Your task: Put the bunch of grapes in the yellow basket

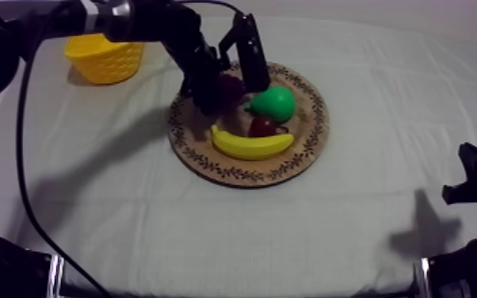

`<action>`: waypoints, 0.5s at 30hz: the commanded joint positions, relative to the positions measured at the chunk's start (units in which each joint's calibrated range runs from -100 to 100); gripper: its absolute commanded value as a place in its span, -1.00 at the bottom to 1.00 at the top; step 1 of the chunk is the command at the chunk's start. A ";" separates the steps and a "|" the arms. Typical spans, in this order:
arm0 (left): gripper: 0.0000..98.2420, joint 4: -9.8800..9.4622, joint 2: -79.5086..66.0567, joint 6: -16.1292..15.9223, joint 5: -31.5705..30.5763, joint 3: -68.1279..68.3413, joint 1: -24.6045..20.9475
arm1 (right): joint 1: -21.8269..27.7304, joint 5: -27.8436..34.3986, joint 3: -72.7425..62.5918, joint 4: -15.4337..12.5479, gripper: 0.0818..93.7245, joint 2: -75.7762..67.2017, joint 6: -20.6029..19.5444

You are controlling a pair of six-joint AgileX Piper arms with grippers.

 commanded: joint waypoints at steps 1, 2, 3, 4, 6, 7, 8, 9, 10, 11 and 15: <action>-0.12 0.02 -3.17 0.41 -0.48 2.56 -0.20 | 0.01 -0.04 -0.01 0.01 -0.99 -0.02 0.01; -0.12 0.04 -4.65 0.69 -0.79 3.85 -0.34 | 0.01 -0.04 -0.01 0.01 -0.99 -0.02 0.01; -0.12 0.07 -6.20 1.04 -1.26 5.32 -0.47 | 0.01 -0.04 -0.01 0.01 -0.99 -0.02 0.01; -0.11 0.16 -7.81 1.35 -1.90 6.92 -0.56 | 0.01 -0.04 -0.01 0.01 -0.99 -0.02 0.01; -0.11 0.31 -11.09 2.14 -3.58 10.42 -0.58 | 0.01 -0.04 -0.01 0.01 -0.99 -0.02 0.01; -0.11 0.45 -12.78 2.58 -4.64 12.33 -0.50 | 0.01 -0.04 -0.01 0.01 -0.99 -0.02 0.01; -0.11 0.58 -14.50 3.05 -5.75 14.30 -0.39 | 0.01 -0.04 -0.01 0.01 -0.99 -0.02 0.01; -0.12 0.66 -16.28 3.58 -6.86 16.26 -0.19 | 0.01 -0.04 -0.01 0.01 -0.99 -0.02 0.00; -0.12 0.73 -18.09 4.17 -7.89 18.12 0.03 | 0.01 -0.04 -0.01 0.01 -0.99 -0.02 0.00; -0.13 0.77 -19.88 4.79 -8.75 19.83 0.29 | 0.01 -0.04 -0.01 0.01 -0.99 -0.02 0.01; -0.11 0.85 -26.93 7.20 -10.40 25.26 1.67 | 0.01 -0.04 -0.01 0.01 -0.99 -0.02 0.00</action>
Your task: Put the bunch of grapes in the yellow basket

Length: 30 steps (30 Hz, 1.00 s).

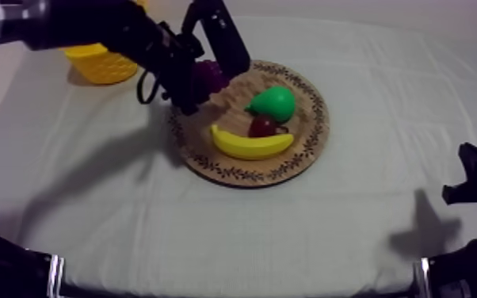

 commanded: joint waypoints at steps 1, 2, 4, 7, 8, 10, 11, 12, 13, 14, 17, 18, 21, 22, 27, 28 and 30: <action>-0.10 -0.03 -6.17 1.86 -0.51 4.44 0.77 | 0.01 -0.04 -0.01 0.01 -0.99 -0.02 0.00; -0.10 -0.09 -7.76 2.64 -0.62 5.51 1.18 | 0.01 -0.04 -0.01 0.01 -0.99 -0.02 0.01; -0.09 -0.15 -10.56 4.26 -0.68 7.37 1.86 | 0.01 -0.04 -0.01 0.01 -0.99 -0.02 0.01; -0.09 -0.19 -14.05 6.72 -0.52 9.36 2.38 | 0.01 -0.04 -0.01 0.01 -0.99 -0.02 0.01; -0.10 -0.26 -15.06 7.60 -0.39 9.89 2.43 | 0.01 -0.04 -0.01 0.01 -0.99 -0.02 0.01; -0.12 -0.80 -16.86 9.90 -0.14 10.79 2.30 | 0.01 -0.04 -0.01 0.01 -0.99 -0.02 0.01; -0.12 -1.05 -17.70 10.97 -0.04 11.13 2.12 | 0.01 -0.04 -0.01 0.01 -0.99 -0.02 0.01; -0.13 -1.23 -18.46 11.89 0.07 11.36 1.84 | 0.01 -0.04 -0.01 0.01 -0.99 -0.02 0.01; -0.13 -1.29 -19.21 12.67 0.35 11.42 1.48 | 0.01 -0.04 -0.01 0.01 -0.99 -0.02 0.01; -0.13 -1.30 -19.91 13.35 0.78 11.30 1.02 | 0.01 -0.04 -0.01 0.01 -0.99 -0.02 0.01; -0.12 -1.31 -21.78 14.89 2.75 10.10 -0.65 | 0.01 -0.04 -0.01 0.01 -0.99 -0.02 0.01; -0.13 -1.27 -22.33 15.31 3.58 9.54 -1.36 | 0.01 -0.04 -0.01 0.01 -0.99 -0.02 0.01; -0.13 -1.02 -23.89 16.20 5.98 7.89 -3.77 | 0.01 -0.04 -0.01 0.01 -0.99 -0.02 0.01; -0.13 -0.94 -24.38 16.48 6.76 7.39 -4.65 | 0.01 -0.04 -0.01 0.01 -0.99 -0.02 0.01; -0.13 -0.67 -26.18 17.73 10.18 5.28 -9.21 | 0.01 -0.04 -0.01 0.01 -0.99 -0.02 0.01; -0.13 -0.62 -26.45 18.06 10.92 4.96 -10.15 | 0.01 -0.04 -0.01 0.01 -0.99 -0.02 0.01; -0.13 -0.51 -26.87 18.65 12.27 4.43 -11.95 | 0.01 -0.04 -0.01 0.01 -0.99 -0.02 0.01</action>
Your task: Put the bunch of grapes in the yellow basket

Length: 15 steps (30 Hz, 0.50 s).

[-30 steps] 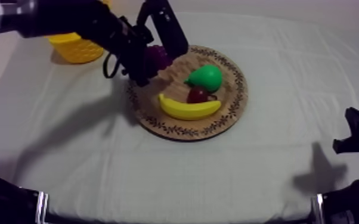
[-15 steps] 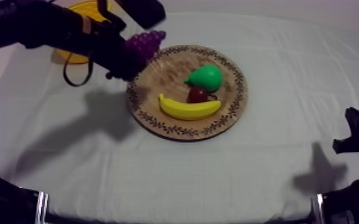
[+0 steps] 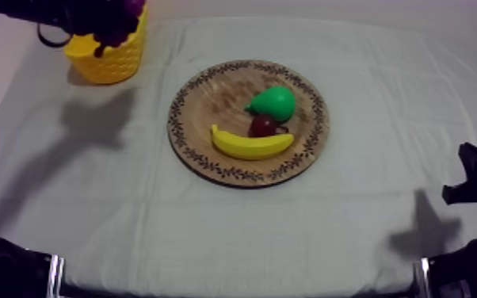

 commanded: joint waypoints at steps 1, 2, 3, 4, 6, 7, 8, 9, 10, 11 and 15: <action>-0.12 0.10 -0.21 0.43 1.17 -0.30 -2.86 | 0.01 -0.04 -0.01 0.01 -0.99 -0.02 0.01; -0.12 0.15 -0.35 0.52 1.63 -0.51 -3.66 | 0.01 -0.04 -0.01 0.01 -0.99 -0.02 0.01; -0.12 0.19 -0.44 0.63 2.10 -0.65 -4.44 | 0.01 -0.04 -0.01 0.01 -0.99 -0.02 0.01; -0.11 0.23 -0.49 0.72 2.60 -0.76 -5.20 | 0.01 -0.04 -0.01 0.01 -0.99 -0.02 0.01; -0.11 0.30 -0.42 0.91 3.61 -0.78 -6.61 | 0.01 -0.04 -0.01 0.01 -0.99 -0.02 0.01; -0.11 0.32 -0.34 1.03 3.97 -0.61 -7.27 | 0.01 -0.04 -0.01 0.01 -0.99 -0.02 0.01; -0.11 0.34 -0.21 1.12 4.22 -0.35 -7.85 | 0.01 -0.04 -0.01 0.01 -0.99 -0.02 0.01; -0.11 0.35 -0.03 1.18 4.38 -0.11 -8.39 | 0.01 -0.04 -0.01 0.01 -0.99 -0.02 0.01; -0.10 0.36 0.19 1.24 4.49 0.06 -8.88 | 0.01 -0.04 -0.01 0.01 -0.99 -0.02 0.01; -0.10 0.37 0.47 1.28 4.56 0.11 -9.31 | 0.01 -0.04 -0.01 0.01 -0.99 -0.02 0.01; -0.10 0.36 2.39 1.35 4.74 -1.45 -10.28 | 0.01 -0.04 -0.01 0.01 -0.99 -0.02 0.01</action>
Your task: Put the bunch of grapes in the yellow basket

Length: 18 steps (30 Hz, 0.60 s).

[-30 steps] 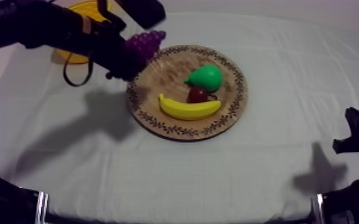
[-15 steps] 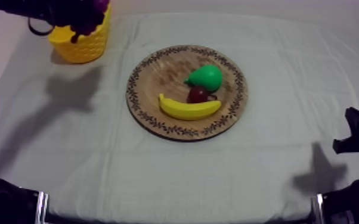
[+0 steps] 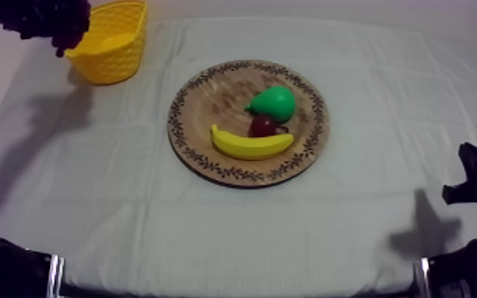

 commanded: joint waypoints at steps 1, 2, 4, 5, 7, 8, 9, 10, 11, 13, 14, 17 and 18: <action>-0.10 -0.07 1.19 0.06 0.05 -1.38 -0.25 | 0.01 -0.04 -0.01 0.01 -0.99 -0.02 0.01; -0.10 -0.12 1.85 0.12 0.10 -2.18 -0.33 | 0.01 -0.04 -0.01 0.01 -0.99 -0.02 0.01; -0.10 -0.21 3.35 0.21 0.16 -3.99 -0.47 | 0.01 -0.04 -0.01 0.01 -0.99 -0.02 0.01; -0.10 -0.23 4.21 0.20 0.18 -4.98 -0.55 | 0.01 -0.04 -0.01 0.01 -0.99 -0.02 0.01; -0.10 -0.26 6.17 0.19 0.22 -7.03 -0.67 | 0.01 -0.04 -0.01 0.01 -0.99 -0.02 0.01; -0.10 -0.27 7.25 0.18 0.27 -8.08 -0.73 | 0.01 -0.04 -0.01 0.01 -0.99 -0.02 0.01; -0.09 -0.27 8.39 0.15 0.33 -9.15 -0.82 | 0.01 -0.04 -0.01 0.01 -0.99 -0.02 0.01; -0.09 -0.28 9.57 0.09 0.39 -10.24 -0.91 | 0.01 -0.04 -0.01 0.01 -0.99 -0.02 0.01; -0.08 -0.28 10.84 0.01 0.44 -11.36 -1.01 | 0.01 -0.04 -0.01 0.01 -0.99 -0.02 0.01; -0.08 -0.31 13.57 -0.16 0.49 -13.58 -1.21 | 0.01 -0.04 -0.01 0.01 -0.99 -0.02 0.01; -0.08 -0.41 15.01 -0.21 0.51 -14.74 -1.31 | 0.01 -0.04 -0.01 0.01 -0.99 -0.02 0.01; -0.07 -1.08 19.52 -0.09 0.53 -18.41 -1.46 | 0.01 -0.04 -0.01 0.01 -0.99 -0.02 0.01; -0.07 -1.33 21.04 -0.02 0.53 -19.70 -1.50 | 0.01 -0.04 -0.01 0.01 -0.99 -0.02 0.01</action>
